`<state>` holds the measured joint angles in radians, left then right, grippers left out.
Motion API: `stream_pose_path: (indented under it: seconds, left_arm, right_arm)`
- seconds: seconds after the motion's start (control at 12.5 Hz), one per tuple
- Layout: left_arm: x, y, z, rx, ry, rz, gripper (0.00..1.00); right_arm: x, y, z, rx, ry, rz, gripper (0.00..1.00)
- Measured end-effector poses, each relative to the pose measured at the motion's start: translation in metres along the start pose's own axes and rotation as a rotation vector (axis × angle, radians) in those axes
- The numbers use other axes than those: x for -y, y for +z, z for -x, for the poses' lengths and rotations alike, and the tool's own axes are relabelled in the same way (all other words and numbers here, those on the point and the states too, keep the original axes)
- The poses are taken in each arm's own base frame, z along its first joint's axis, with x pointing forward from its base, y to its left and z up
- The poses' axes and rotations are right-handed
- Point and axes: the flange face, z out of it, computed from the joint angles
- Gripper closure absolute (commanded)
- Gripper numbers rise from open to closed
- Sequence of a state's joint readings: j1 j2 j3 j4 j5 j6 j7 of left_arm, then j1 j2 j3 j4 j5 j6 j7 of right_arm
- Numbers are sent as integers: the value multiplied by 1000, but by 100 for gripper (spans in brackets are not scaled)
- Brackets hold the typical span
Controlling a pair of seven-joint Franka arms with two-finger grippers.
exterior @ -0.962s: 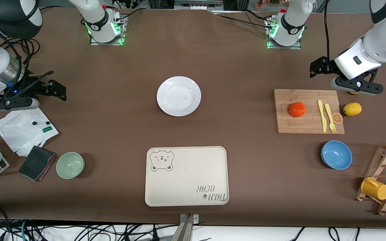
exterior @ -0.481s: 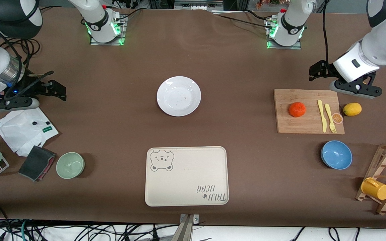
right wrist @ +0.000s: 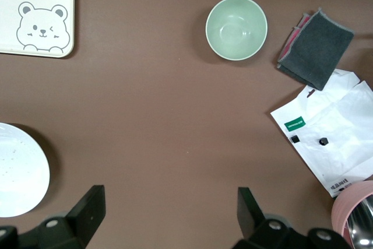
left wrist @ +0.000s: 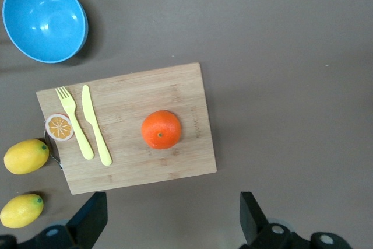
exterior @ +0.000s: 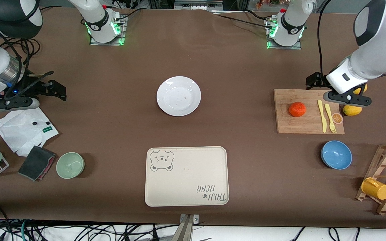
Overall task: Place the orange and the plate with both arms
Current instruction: 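Lower the left gripper onto the orange and close it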
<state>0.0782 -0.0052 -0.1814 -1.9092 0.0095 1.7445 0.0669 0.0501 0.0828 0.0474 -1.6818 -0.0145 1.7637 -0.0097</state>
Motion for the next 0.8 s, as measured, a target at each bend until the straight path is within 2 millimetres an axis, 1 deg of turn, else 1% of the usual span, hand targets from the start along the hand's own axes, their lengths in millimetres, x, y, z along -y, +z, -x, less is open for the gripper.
stream_pose_path:
  seconds: [0.16, 0.32, 0.56, 0.64, 0.8]
  left_arm:
    - [2, 34, 2, 10, 8, -30, 0]
    - [6, 77, 9, 24, 11, -46, 0]
    - [11, 144, 19, -50, 7, -43, 0]
    - [12, 162, 24, -66, 7, -41, 0]
    - [12, 186, 29, -90, 7, -37, 0]
  right_arm:
    - [0, 0, 0, 0, 0, 0, 0]
    - [0, 0, 0, 0, 0, 0, 0]
    - [0, 0, 0, 0, 0, 0, 0]
    - [0, 0, 0, 0, 0, 0, 0]
    - [0, 0, 0, 0, 0, 0, 0]
